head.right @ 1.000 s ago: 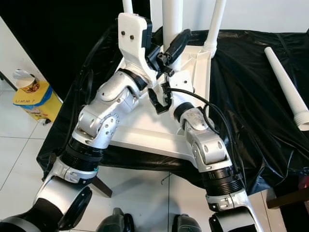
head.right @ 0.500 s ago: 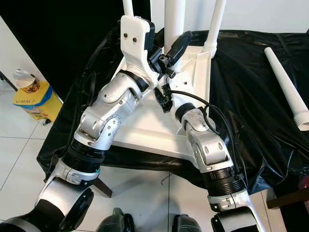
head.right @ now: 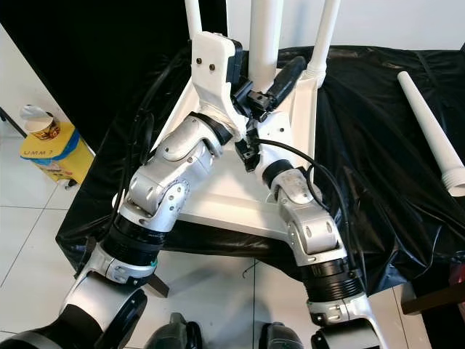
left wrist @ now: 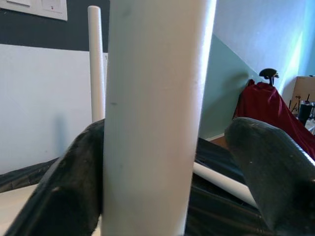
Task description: Building children table
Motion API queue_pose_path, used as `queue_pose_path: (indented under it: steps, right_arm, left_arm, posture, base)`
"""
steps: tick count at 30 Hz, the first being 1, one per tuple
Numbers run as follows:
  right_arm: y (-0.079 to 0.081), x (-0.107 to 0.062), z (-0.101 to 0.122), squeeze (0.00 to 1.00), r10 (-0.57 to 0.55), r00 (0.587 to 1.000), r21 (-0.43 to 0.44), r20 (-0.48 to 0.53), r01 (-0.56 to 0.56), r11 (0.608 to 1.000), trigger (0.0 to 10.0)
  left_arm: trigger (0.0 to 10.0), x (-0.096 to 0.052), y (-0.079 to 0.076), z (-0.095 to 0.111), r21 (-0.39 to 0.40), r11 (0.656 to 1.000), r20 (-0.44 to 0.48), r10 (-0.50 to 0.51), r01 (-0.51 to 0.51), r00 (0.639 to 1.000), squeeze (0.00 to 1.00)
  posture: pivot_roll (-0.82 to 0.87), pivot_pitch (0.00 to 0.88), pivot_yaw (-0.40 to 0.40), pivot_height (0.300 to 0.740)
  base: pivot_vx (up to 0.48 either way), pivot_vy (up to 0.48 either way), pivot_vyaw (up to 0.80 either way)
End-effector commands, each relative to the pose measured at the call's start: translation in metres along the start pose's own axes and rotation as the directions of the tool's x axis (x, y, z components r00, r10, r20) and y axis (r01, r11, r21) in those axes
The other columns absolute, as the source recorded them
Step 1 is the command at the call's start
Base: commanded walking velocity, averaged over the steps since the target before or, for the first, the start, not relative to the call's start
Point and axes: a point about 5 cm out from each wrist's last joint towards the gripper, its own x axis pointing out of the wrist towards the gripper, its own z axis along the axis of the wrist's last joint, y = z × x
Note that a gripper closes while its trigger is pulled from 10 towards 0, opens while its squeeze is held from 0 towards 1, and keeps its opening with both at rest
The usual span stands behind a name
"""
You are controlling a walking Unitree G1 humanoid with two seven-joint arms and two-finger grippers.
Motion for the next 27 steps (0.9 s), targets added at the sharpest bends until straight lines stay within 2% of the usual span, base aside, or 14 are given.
queue_pose_path:
  steps: [1,5,7,10,12,15,18,21,27]
  right_arm:
    - [-0.002,-0.002,0.001,0.0,-0.029,1.0,0.027,-0.004,0.029,0.999,10.0]
    - [-0.006,-0.002,-0.002,0.0,-0.068,0.997,0.046,-0.02,0.069,0.997,10.0]
    - [-0.012,-0.005,-0.005,0.0,-0.127,0.991,0.058,-0.032,0.128,0.99,10.0]
    - [-0.015,-0.005,-0.006,0.0,-0.151,0.988,0.062,-0.036,0.153,0.986,10.0]
    - [-0.02,-0.009,-0.009,0.0,-0.209,0.977,0.066,-0.037,0.211,0.975,10.0]
    - [-0.021,-0.01,-0.01,0.0,-0.228,0.973,0.065,-0.038,0.23,0.971,10.0]
    - [-0.029,-0.019,-0.015,0.0,-0.31,0.95,0.07,-0.045,0.313,0.947,10.0]
    - [-0.032,-0.023,-0.019,0.0,-0.338,0.938,0.114,-0.072,0.344,0.932,10.0]
    - [-0.033,-0.029,-0.021,0.0,-0.334,0.939,0.154,-0.077,0.343,0.927,10.0]
  left_arm:
    - [10.0,-0.001,-0.008,0.001,0.009,0.997,0.0,-0.081,0.081,0.997,0.0]
    - [10.0,-0.002,-0.003,0.003,0.009,0.999,0.02,-0.038,0.038,0.999,0.0]
    - [10.0,-0.005,0.004,0.006,0.023,0.999,0.044,0.026,-0.027,0.999,0.0]
    - [10.0,-0.007,0.007,0.006,0.029,0.999,0.048,0.045,-0.046,0.998,0.0]
    - [10.0,-0.012,0.015,0.006,0.035,0.995,0.052,0.091,-0.093,0.994,0.0]
    - [10.0,-0.015,0.018,0.006,0.036,0.993,0.053,0.11,-0.112,0.993,0.0]
    - [10.0,-0.026,0.031,0.004,0.081,0.982,0.045,0.166,-0.169,0.985,0.0]
    - [10.0,-0.033,0.037,0.0,0.107,0.976,0.031,0.186,-0.188,0.982,0.0]
    - [10.0,-0.047,0.039,-0.012,0.134,0.973,-0.016,0.19,-0.186,0.982,0.0]
  posture:
    - [0.03,0.07,0.01,0.74]
    - [0.03,0.082,0.01,0.74]
    - [0.03,0.085,0.01,0.74]
    - [0.03,0.09,0.011,0.74]
    - [0.03,0.094,0.012,0.74]
    - [0.03,0.094,0.013,0.74]
    - [0.04,0.101,0.013,0.74]
    - [0.04,0.103,0.014,0.74]
    - [0.04,0.105,0.016,0.74]
  base:
    - [0.0,0.0,0.0]
    - [0.0,0.0,0.0]
    - [0.0,0.0,0.0]
    - [0.0,0.0,0.0]
    - [0.0,0.0,0.0]
    - [0.0,0.0,0.0]
    - [0.0,0.0,0.0]
    - [0.0,0.0,0.0]
    - [0.0,0.0,0.0]
